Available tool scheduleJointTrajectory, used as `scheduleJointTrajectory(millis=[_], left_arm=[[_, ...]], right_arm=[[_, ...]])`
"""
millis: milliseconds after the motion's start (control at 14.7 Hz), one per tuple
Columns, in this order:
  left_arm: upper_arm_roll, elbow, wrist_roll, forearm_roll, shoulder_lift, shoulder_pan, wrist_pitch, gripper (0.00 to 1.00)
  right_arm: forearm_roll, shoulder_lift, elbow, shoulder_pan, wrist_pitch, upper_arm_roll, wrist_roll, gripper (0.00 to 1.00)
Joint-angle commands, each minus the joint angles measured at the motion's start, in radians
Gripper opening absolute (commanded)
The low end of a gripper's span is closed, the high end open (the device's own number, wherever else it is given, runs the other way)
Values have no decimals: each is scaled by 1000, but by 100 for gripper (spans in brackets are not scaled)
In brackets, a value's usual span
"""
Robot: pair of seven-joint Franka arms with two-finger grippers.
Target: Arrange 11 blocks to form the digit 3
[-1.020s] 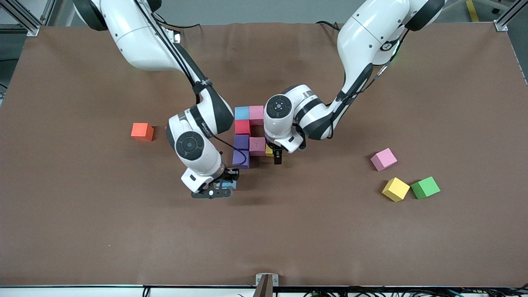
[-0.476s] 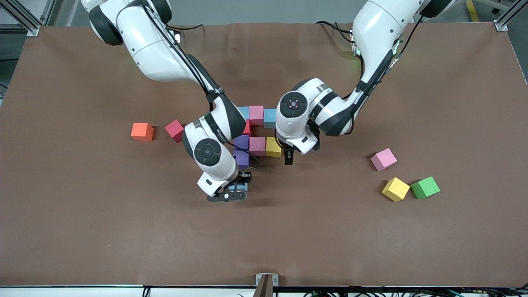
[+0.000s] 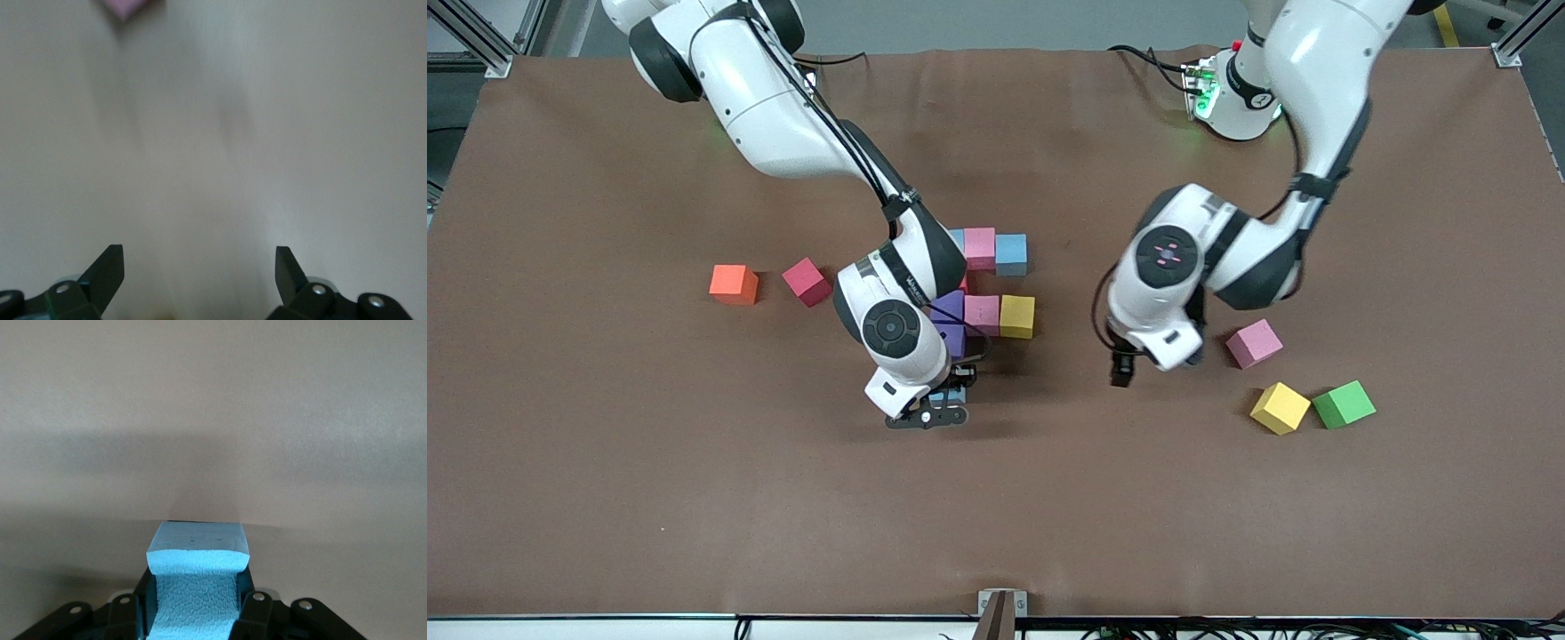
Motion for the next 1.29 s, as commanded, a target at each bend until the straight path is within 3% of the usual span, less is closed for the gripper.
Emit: scheduleJointTrajectory(millis=[0,136,408,748,1224], left_arm=[[-92,-44,214,-17,-51,173,-46,100],[-141,-44,312,-6,-47,283,-48,100],[-141,-44,481,75,-35,385,-40,100],[-138,-41,639,104,5,454,-8,100],[-137,-37,673,235,111,500,121,100]], right_arm=[[3,-10,-34,7,-3,-9,16,0],[2,-10,-41,18,-3,-11,26,0],[-20,-18,-67,33,-3,-22,74,0],[-26,-38,-102,33,-3,-23,91,0],[-37,-38,-104,42,-6,-23,105,0]])
